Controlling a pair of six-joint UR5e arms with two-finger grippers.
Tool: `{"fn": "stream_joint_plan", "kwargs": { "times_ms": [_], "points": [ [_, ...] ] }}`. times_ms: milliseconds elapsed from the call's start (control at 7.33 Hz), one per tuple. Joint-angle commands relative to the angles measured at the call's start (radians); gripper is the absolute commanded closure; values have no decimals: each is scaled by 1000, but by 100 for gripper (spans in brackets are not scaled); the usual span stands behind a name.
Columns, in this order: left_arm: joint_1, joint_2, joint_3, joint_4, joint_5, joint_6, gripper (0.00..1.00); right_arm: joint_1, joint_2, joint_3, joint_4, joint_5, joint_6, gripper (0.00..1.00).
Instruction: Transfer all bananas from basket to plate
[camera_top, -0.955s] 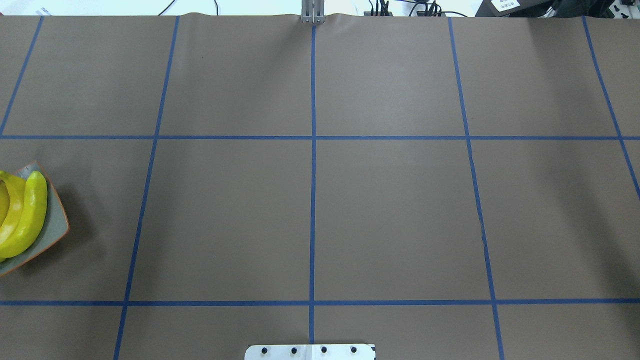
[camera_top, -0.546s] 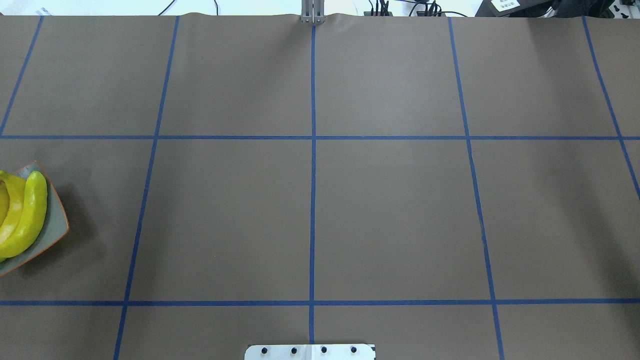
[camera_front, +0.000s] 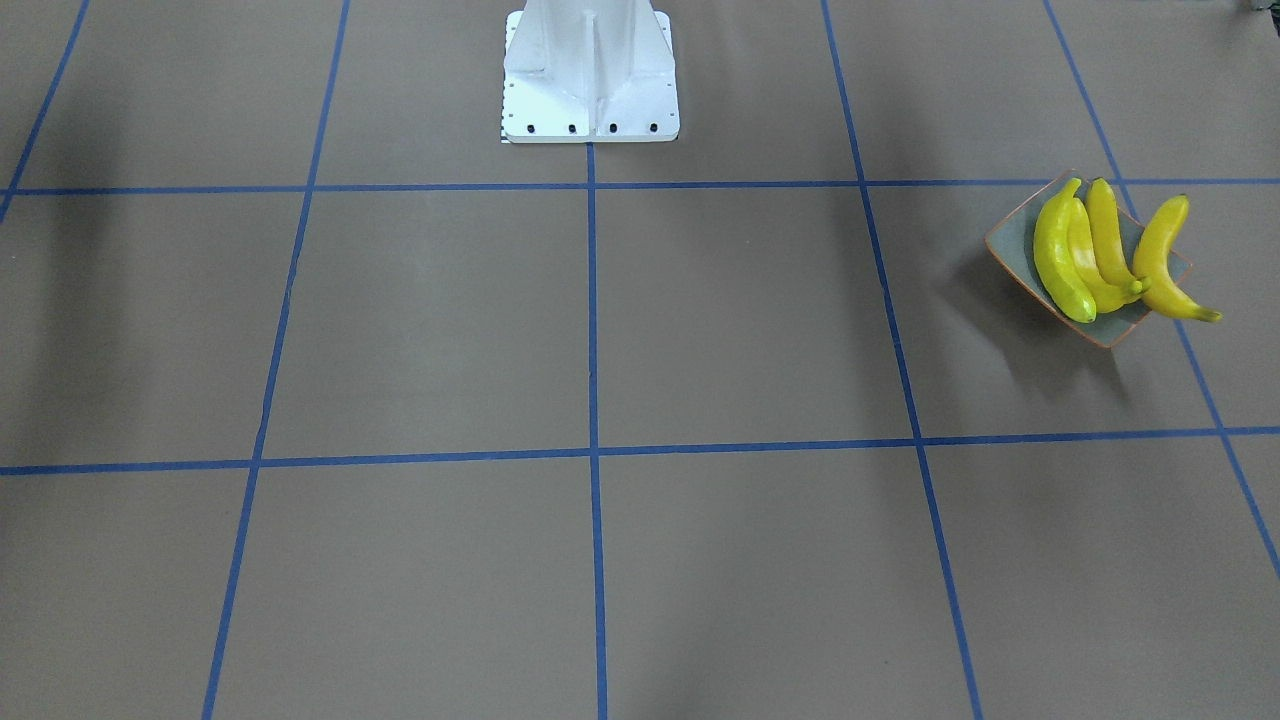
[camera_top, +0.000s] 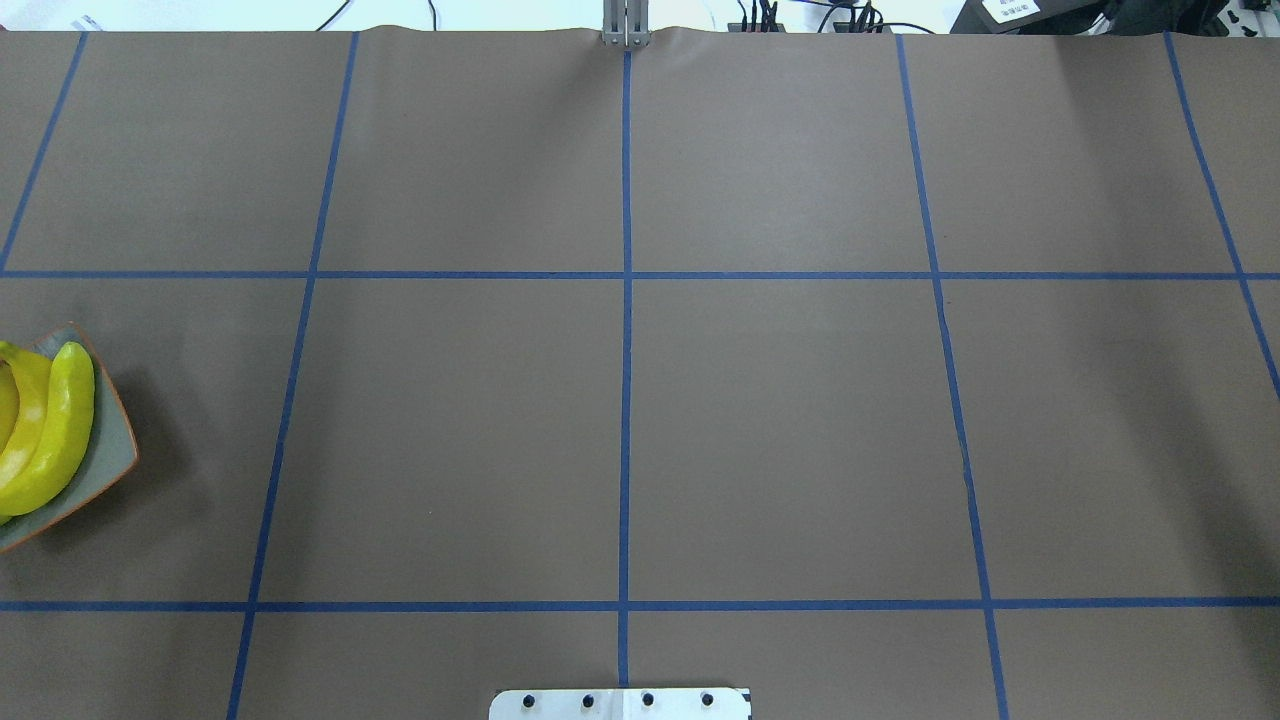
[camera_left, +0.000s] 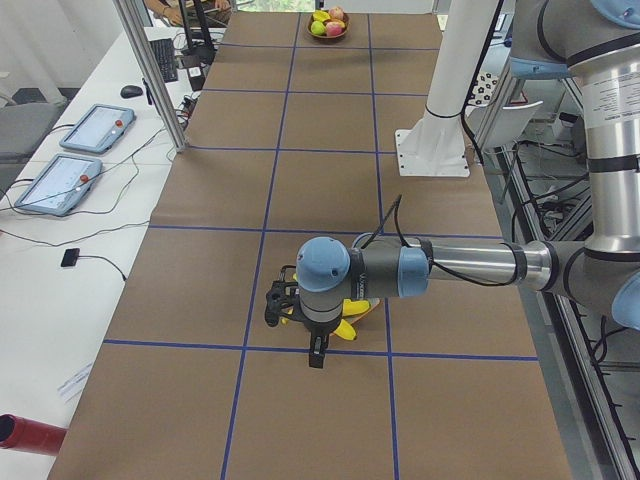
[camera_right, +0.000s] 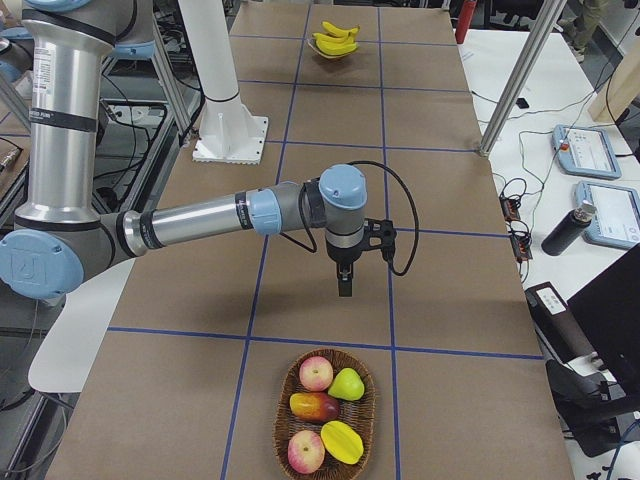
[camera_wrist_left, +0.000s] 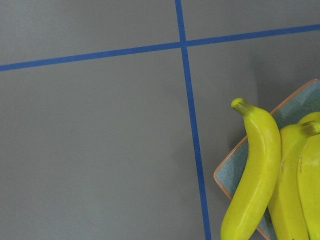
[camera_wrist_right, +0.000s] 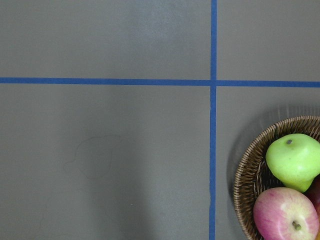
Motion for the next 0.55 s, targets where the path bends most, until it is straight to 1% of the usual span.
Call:
{"fn": "stream_joint_plan", "kwargs": {
  "times_ms": [0,409],
  "points": [
    [1,13,-2,-4,1,0,0,-1,4,-10,26,1,3,0],
    [1,12,-13,-6,0,2,0,-1,9,-17,26,-1,4,0]
  ]
}}
